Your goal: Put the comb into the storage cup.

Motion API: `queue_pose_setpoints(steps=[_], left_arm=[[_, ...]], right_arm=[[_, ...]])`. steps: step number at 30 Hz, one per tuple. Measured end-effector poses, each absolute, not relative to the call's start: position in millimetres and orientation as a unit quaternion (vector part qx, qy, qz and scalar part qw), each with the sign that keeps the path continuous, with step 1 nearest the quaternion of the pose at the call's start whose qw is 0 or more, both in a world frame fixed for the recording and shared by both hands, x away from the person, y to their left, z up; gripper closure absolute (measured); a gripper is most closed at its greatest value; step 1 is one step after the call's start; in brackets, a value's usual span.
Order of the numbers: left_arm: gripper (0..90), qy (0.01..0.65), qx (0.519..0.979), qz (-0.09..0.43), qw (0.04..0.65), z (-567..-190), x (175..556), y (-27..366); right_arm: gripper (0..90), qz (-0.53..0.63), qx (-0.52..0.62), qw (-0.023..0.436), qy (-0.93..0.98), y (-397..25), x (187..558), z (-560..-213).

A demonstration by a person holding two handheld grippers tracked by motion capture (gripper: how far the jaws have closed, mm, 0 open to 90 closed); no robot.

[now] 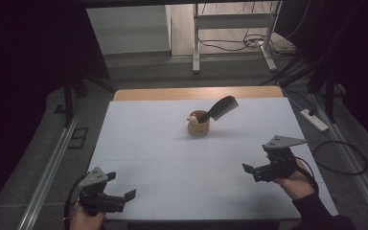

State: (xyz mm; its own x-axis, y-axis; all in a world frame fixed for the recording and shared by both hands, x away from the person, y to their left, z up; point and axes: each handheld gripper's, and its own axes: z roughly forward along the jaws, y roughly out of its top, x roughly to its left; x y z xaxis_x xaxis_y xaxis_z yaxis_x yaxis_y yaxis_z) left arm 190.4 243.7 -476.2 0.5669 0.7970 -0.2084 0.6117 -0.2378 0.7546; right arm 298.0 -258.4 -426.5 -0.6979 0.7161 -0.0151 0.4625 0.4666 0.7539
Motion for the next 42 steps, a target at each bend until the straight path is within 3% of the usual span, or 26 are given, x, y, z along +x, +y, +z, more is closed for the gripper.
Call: queue_pose_setpoints(steps=[42], left_arm=[[0.0, 0.461, 0.773, 0.107, 0.422, -476.4, 190.9, 246.7]], right_arm=[[0.0, 0.361, 0.371, 0.176, 0.837, -290.7, 269.9, -439.4]])
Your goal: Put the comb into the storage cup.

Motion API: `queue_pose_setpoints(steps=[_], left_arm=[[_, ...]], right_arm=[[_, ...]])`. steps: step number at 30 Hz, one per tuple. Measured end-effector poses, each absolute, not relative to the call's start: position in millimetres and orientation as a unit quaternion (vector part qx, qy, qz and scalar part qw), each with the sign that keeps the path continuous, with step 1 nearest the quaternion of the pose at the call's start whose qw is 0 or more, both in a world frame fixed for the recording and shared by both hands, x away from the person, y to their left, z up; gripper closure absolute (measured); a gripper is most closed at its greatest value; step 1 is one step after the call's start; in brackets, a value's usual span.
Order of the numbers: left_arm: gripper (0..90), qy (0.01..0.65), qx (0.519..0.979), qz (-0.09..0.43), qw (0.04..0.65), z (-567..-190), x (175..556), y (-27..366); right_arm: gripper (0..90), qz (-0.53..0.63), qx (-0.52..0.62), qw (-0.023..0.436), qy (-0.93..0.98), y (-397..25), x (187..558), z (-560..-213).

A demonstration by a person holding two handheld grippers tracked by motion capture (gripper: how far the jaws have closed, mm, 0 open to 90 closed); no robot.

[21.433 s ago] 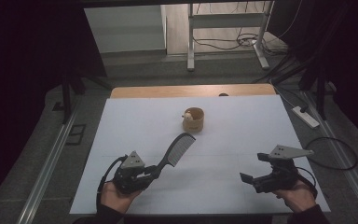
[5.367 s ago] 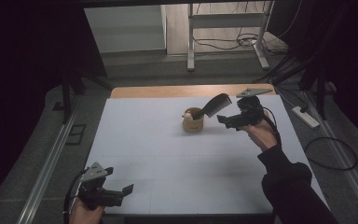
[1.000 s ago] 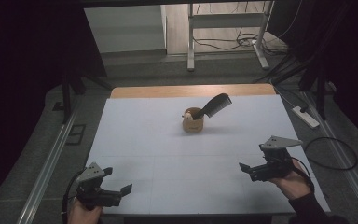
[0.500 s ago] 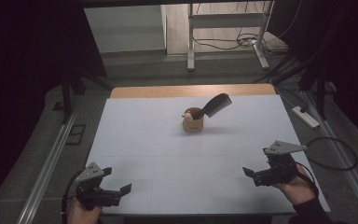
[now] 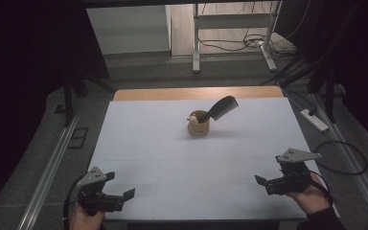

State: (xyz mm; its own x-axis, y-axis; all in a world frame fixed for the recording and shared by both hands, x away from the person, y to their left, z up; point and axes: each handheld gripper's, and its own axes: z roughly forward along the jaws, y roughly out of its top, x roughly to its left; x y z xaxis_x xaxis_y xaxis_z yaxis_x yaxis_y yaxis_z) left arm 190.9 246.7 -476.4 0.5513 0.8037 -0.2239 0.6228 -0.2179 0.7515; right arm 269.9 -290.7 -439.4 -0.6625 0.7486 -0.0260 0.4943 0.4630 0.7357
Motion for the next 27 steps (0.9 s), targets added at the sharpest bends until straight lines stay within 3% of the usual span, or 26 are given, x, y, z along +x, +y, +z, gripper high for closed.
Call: queue_pose_setpoints(steps=[27], left_arm=[[0.0, 0.461, 0.773, 0.110, 0.421, -476.2, 190.4, 246.1]], right_arm=[[0.0, 0.338, 0.409, 0.195, 0.825, -320.3, 251.1, -446.2]])
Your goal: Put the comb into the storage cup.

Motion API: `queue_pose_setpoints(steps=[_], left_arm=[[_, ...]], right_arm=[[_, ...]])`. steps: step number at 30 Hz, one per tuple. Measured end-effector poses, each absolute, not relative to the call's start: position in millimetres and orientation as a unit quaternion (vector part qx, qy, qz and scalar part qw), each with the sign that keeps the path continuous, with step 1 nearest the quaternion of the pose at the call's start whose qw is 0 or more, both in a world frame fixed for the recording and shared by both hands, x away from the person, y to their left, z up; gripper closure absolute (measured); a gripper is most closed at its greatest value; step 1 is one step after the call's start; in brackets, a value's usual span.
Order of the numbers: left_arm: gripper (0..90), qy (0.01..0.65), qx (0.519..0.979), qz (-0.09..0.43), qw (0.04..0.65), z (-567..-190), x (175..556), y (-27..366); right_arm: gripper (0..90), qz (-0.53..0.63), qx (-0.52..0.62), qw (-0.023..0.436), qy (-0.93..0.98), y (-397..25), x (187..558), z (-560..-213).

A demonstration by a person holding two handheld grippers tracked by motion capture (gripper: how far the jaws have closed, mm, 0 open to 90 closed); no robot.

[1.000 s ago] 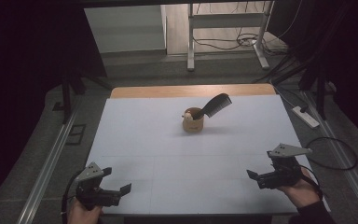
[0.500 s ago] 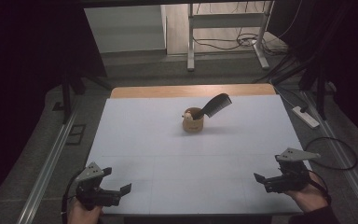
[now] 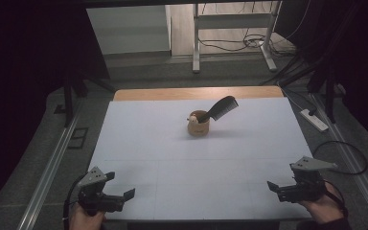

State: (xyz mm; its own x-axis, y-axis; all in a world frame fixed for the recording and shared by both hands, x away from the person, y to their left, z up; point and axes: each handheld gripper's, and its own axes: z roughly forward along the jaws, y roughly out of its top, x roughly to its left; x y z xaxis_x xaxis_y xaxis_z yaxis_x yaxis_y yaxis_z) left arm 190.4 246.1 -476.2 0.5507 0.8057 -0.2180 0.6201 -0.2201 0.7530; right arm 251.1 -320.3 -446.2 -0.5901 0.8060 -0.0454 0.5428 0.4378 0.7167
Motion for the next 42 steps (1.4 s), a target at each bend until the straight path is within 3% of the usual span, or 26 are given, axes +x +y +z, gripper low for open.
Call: queue_pose_setpoints(steps=[42], left_arm=[[0.0, 0.465, 0.773, 0.118, 0.415, -475.9, 189.0, 247.4]], right_arm=[[0.0, 0.259, 0.459, 0.218, 0.821, -335.7, 233.4, -457.5]])
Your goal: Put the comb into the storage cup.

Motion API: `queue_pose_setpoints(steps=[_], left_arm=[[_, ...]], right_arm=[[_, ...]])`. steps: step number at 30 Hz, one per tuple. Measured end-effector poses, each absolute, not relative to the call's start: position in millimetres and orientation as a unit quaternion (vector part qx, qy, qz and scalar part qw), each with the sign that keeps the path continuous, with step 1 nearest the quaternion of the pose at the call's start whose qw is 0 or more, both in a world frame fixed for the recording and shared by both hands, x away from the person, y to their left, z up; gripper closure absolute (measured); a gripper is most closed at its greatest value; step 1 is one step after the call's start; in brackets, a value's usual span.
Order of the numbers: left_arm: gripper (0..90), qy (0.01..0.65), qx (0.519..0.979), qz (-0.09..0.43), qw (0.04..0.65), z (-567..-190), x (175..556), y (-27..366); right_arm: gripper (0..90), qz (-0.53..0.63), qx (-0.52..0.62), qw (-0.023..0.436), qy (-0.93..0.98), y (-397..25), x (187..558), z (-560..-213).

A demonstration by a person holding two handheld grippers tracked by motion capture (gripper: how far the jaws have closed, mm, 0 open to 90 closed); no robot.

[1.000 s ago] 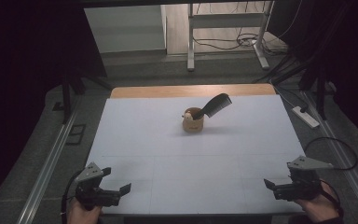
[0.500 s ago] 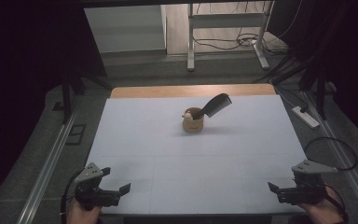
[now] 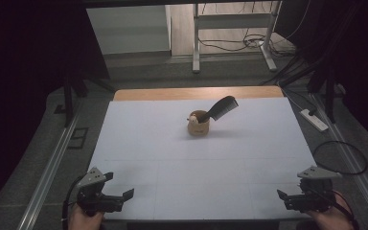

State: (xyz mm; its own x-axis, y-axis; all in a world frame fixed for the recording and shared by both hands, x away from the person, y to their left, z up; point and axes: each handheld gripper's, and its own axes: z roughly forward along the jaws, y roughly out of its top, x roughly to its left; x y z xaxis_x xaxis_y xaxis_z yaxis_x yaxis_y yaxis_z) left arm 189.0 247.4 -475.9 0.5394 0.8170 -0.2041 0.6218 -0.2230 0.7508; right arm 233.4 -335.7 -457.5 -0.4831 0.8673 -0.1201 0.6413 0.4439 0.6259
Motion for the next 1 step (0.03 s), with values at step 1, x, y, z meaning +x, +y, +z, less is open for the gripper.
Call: queue_pose_setpoints(steps=[1], left_arm=[[0.0, 0.465, 0.773, 0.117, 0.415, -475.9, 189.3, 247.2]], right_arm=[[0.0, 0.259, 0.459, 0.218, 0.822, -335.8, 233.5, -457.7]])
